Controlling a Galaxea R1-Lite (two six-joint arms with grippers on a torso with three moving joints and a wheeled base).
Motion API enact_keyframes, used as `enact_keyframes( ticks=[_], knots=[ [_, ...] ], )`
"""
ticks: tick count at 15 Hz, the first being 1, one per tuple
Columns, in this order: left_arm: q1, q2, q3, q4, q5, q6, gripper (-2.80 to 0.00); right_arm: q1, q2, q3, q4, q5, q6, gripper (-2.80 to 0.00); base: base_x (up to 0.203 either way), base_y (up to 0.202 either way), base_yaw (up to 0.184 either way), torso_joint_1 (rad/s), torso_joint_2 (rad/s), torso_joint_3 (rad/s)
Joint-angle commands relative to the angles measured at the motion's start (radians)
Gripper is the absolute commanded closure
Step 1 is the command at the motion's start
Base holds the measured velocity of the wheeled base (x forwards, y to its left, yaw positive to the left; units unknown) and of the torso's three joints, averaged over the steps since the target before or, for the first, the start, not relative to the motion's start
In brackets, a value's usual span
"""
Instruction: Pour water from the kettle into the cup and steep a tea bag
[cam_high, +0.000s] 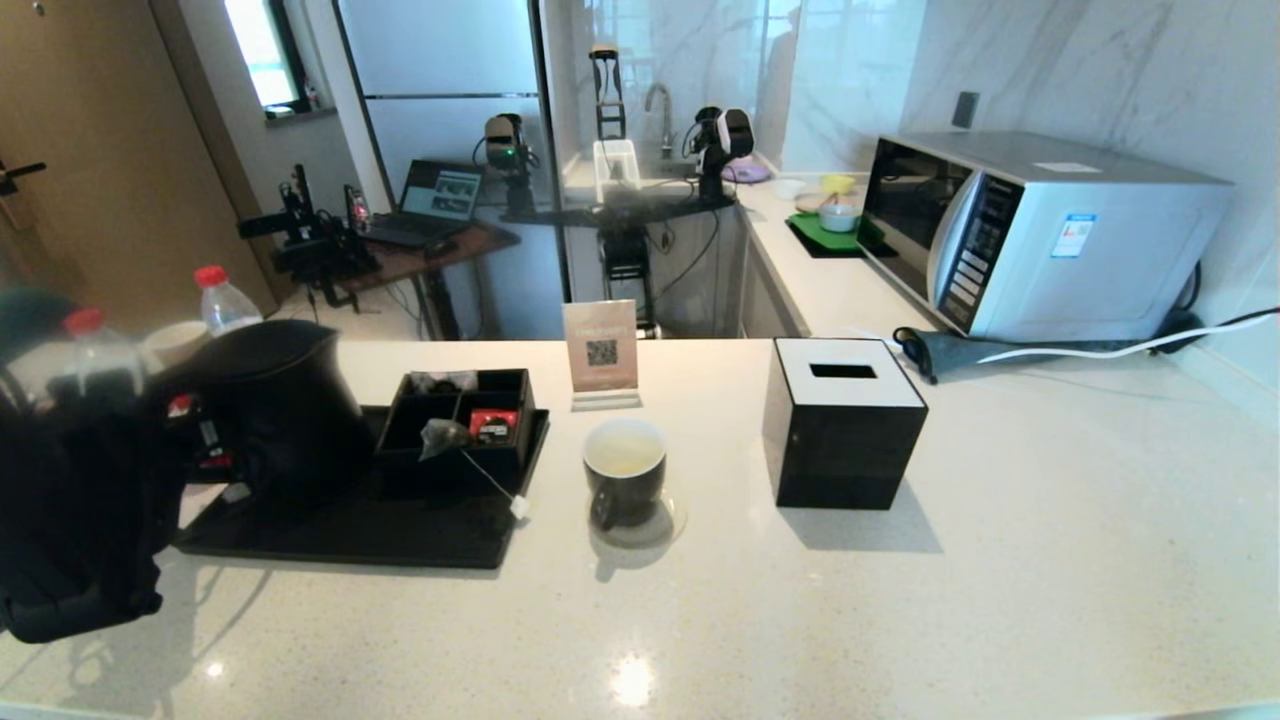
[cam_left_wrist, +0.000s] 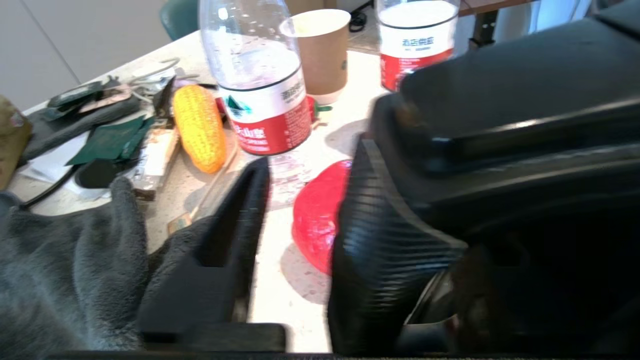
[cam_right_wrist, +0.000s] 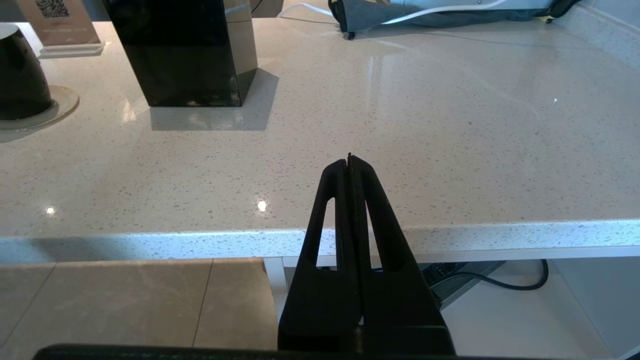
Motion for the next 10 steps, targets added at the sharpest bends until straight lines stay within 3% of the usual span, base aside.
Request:
enact_keyframes(
  ticks=[1, 10],
  knots=[
    [0.000, 0.002, 0.004, -0.050, 0.002, 0.001, -2.80, 0.000, 0.001, 0.000, 0.000, -0.001, 0.000, 0.00, 0.000, 0.000, 0.000, 0.000, 0.00, 0.000],
    [0.001, -0.064, 0.072, -0.050, 0.001, -0.011, -2.80, 0.000, 0.001, 0.000, 0.000, -0.001, 0.000, 0.00, 0.000, 0.000, 0.000, 0.000, 0.00, 0.000]
  ],
)
